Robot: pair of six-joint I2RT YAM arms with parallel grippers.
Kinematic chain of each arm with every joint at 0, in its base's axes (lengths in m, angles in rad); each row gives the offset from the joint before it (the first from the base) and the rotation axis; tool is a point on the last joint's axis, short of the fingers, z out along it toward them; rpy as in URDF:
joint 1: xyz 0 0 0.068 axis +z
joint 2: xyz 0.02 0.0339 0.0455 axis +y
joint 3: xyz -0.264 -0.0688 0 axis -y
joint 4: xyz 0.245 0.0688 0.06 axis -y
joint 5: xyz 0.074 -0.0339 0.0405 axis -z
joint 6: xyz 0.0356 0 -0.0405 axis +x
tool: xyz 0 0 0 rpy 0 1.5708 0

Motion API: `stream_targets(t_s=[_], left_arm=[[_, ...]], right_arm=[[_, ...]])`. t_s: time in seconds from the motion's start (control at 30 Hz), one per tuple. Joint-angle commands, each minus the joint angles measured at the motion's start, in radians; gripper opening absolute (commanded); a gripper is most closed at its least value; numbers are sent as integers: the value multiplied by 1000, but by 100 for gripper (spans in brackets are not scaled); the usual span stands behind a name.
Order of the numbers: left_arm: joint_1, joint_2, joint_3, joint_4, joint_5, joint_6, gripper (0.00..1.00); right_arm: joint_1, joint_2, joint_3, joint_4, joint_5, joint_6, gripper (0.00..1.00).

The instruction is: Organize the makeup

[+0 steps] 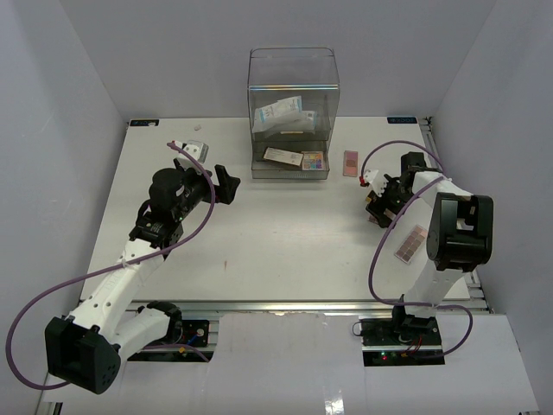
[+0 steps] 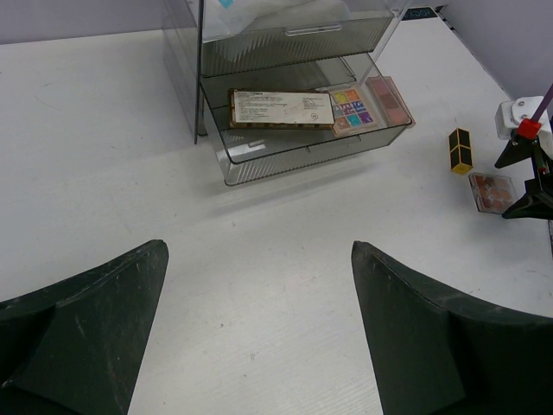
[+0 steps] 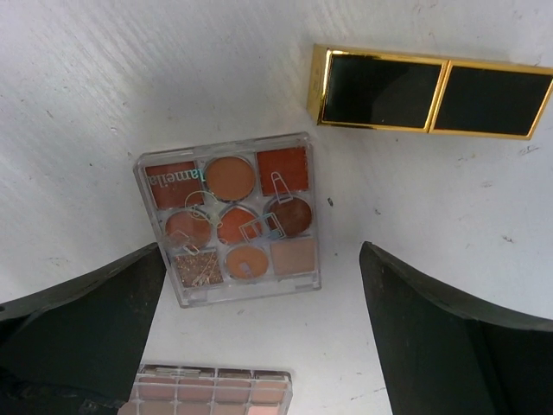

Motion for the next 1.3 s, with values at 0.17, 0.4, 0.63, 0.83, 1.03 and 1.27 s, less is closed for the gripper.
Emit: stream_targets(t_s=[0.17,0.4,0.63,0.83,1.03,1.27], left_arm=[[0,-1,-6,4,-2,11,98],[0,2,-7,6,-2,10,98],[0,7,-7,3,-12,13,98],[0,17,-9,0,-29,19,98],[0,29,-10,-5,-57,30,98],[0,45,-7,-11,-75,42,98]], right_arm=[[1,22,11,-64,-135,-43,65],[6,-102,-63,-83,-205,-39,39],[123,-272,5,-147,-297,57,35],[290,-264,219,-81,-271,221,35],[457,-107,523,-68,-179,335,36],[556,92,779,-80,-45,338,37]])
